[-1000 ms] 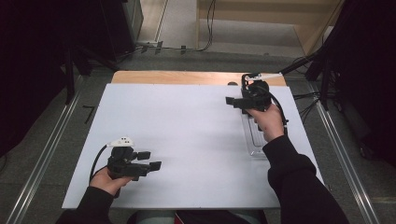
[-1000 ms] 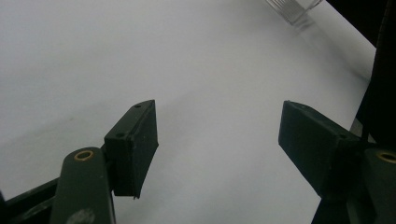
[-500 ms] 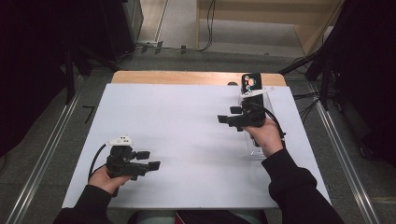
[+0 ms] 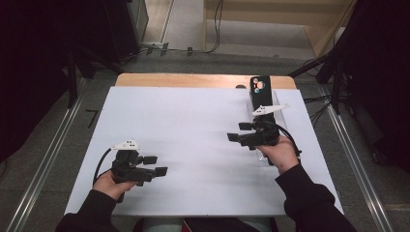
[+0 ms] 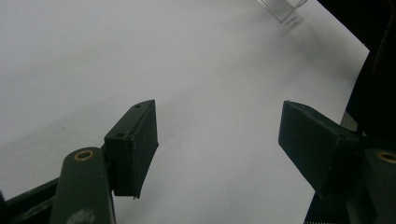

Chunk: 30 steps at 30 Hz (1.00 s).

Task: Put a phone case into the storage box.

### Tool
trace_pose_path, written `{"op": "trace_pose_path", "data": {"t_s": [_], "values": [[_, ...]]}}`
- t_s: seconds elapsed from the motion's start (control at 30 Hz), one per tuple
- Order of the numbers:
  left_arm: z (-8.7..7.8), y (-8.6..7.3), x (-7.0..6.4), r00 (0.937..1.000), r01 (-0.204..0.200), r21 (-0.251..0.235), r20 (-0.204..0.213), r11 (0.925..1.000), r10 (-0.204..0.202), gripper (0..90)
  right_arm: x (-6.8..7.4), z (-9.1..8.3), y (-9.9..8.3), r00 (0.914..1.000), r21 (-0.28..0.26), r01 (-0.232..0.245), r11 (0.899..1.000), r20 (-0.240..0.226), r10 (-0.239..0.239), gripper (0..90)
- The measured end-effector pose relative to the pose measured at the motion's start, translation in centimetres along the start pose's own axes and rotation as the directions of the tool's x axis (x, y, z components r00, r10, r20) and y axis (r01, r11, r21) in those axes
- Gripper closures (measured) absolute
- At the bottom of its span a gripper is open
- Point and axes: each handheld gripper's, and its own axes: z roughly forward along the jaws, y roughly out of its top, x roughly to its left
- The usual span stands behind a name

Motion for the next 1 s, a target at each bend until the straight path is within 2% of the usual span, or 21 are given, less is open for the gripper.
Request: {"op": "trace_pose_path", "data": {"t_s": [0.1,0.27,0.43,0.73,0.8,0.87,1.0], "values": [[0.0,0.0,-0.1,1.0,-0.003,-0.002,0.002,1.0,0.003,28.8,0.3,-0.6,-0.7,1.0,-0.01,-0.003,1.0,-0.004,0.003,26.2],[0.1,0.0,-0.1,1.0,-0.006,0.002,0.005,1.0,0.006,28.8,0.7,-1.4,-2.1,0.9997,0.004,-0.008,1.0,-0.021,0.009,26.0],[0.3,0.0,-0.4,0.9998,-0.019,0.01,0.007,0.9998,0.019,28.8,1.2,-2.4,-3.8,0.9992,0.008,0.02,1.0,-0.035,-0.02,25.8],[0.3,-0.2,-1.0,0.9986,-0.048,-0.002,0.02,0.9988,0.048,28.9,0.9,-3.1,-6.9,0.9992,0.026,0.022,0.999,-0.035,-0.022,25.0],[0.1,-0.3,-1.1,0.9982,-0.056,-0.004,0.023,0.9984,0.056,28.9,0.7,-3.3,-7.5,0.9991,0.029,0.007,1.0,-0.042,-0.006,24.8],[0.0,-0.5,-1.2,0.9981,-0.054,-0.01,0.028,0.9985,0.054,28.9,0.7,-3.4,-8.1,0.9985,0.039,-0.01,0.999,-0.053,0.012,24.5],[-0.1,-0.7,-1.2,0.9983,-0.051,-0.008,0.029,0.9987,0.051,28.9,0.6,-3.5,-9.2,0.9981,0.052,-0.006,0.999,-0.061,0.009,24.1]]}}
